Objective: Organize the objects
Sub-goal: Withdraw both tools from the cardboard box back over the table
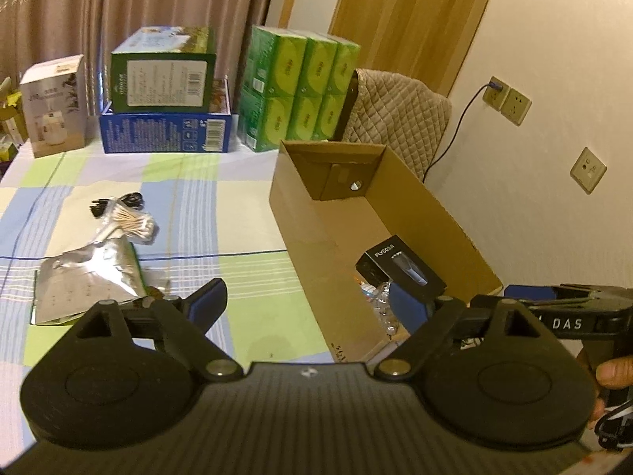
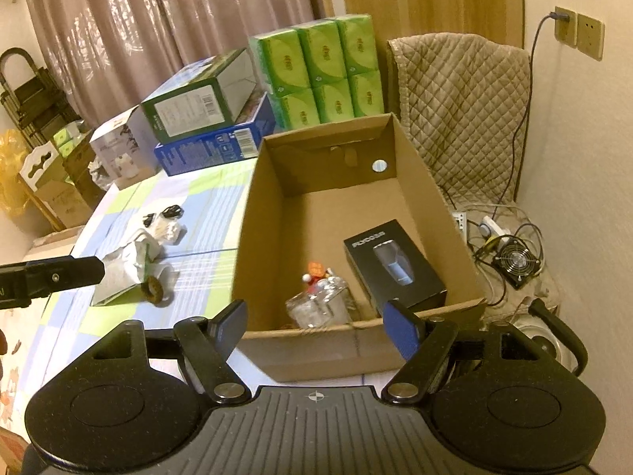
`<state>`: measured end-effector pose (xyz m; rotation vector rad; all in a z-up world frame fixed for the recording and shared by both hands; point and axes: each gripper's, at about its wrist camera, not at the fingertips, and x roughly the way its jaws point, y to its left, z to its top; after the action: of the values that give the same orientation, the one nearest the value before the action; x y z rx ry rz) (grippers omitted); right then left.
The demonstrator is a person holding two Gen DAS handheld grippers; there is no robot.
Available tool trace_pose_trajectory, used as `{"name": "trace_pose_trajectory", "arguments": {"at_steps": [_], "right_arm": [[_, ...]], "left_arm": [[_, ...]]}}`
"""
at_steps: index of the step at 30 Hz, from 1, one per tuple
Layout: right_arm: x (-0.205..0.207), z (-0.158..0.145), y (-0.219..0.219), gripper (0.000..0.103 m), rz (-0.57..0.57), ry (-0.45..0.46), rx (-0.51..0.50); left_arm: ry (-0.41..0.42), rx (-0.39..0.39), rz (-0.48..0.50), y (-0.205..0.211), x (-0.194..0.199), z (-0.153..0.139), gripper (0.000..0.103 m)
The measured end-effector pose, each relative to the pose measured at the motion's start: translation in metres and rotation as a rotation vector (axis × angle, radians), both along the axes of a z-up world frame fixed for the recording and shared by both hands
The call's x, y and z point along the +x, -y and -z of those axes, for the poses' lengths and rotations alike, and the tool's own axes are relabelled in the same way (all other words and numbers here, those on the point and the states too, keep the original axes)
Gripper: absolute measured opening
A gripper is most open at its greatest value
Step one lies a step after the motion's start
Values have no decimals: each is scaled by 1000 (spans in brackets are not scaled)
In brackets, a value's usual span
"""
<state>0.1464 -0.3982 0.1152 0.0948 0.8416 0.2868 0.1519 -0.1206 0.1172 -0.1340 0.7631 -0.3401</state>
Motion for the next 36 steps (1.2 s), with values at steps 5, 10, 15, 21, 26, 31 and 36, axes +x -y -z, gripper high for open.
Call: {"name": "trace_pose_trajectory", "arguments": {"at_steps": [5,10,15,21,26,31,36], "right_arm": [[-6,-4,-18,73,-23,11,9],[-13,-8,-37,73,-53,19,19],[-19,-11,-56,74,-94,31,38],[-23,-13,-81,75,-153,43,67],[-25,-13,-104,75,-212,53,81],[-23,-5,-129,75,-266,50,60],[-16,8,-149,75,-298,41,40]], "left_arm": [[21,5,-16,-16,-13,-7,93],[30,8,-40,-35,-23,-11,98],[37,17,-88,-59,-37,-10,102],[27,44,-167,-96,-56,-8,102],[22,60,-240,-125,-69,-8,102],[14,89,-279,-150,-76,-7,102],[-7,128,-282,-169,-69,4,102]]}}
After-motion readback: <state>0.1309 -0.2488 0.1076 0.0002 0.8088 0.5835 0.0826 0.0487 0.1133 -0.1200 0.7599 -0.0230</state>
